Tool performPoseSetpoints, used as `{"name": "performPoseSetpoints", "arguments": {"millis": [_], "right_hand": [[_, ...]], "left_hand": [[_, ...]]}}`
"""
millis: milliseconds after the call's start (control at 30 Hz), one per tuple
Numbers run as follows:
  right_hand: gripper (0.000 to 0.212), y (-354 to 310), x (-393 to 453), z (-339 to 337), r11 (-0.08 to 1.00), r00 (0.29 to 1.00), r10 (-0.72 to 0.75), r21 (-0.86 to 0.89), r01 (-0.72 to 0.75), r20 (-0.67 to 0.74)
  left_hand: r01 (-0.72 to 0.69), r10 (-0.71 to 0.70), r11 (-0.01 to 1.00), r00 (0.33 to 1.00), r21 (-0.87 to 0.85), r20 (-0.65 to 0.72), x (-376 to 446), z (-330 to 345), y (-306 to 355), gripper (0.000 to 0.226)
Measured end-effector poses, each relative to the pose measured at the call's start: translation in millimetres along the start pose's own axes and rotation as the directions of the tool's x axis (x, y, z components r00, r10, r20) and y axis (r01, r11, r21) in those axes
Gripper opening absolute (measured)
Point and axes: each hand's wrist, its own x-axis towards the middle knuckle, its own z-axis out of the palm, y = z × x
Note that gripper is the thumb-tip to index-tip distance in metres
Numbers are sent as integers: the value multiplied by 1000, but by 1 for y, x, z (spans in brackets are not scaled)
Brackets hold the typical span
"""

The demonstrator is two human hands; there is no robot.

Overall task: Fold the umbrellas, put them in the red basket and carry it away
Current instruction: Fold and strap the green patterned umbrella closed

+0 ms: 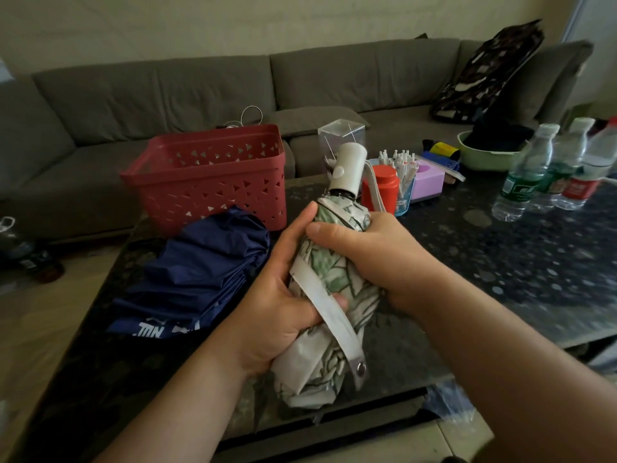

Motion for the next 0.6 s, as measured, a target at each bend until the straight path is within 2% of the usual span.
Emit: {"name": "performPoseSetpoints", "arguments": {"millis": [133, 267, 400, 467, 533, 567, 600], "right_hand": [[17, 1, 2, 2, 983, 978, -124, -154, 98, -169], [35, 8, 13, 4, 924, 944, -162, -380, 43, -287], [40, 16, 19, 6, 935, 964, -110, -353, 18, -242], [53, 16, 21, 4, 938, 979, -118, -341, 55, -168], [75, 13, 22, -2, 885, 960, -208, -454, 105, -185], [72, 10, 20, -6, 836, 933, -290, -532, 138, -212], [58, 8, 16, -8, 791, 898, -376, -584, 182, -229]], "left_hand": [[59, -59, 998, 998, 15, 3, 6, 4, 4, 104], [102, -97, 982, 995, 162, -36, 8, 8, -1, 116], [112, -99, 974, 992, 197, -75, 7, 5, -8, 124], [94, -76, 972, 993, 216, -90, 7, 0, -8, 120], [89, -55, 973, 986, 215, -157, 9, -8, -8, 118], [86, -44, 974, 979, 209, -197, 10, -12, -8, 117], [78, -28, 976, 972, 206, -234, 12, -17, -8, 116]]}}
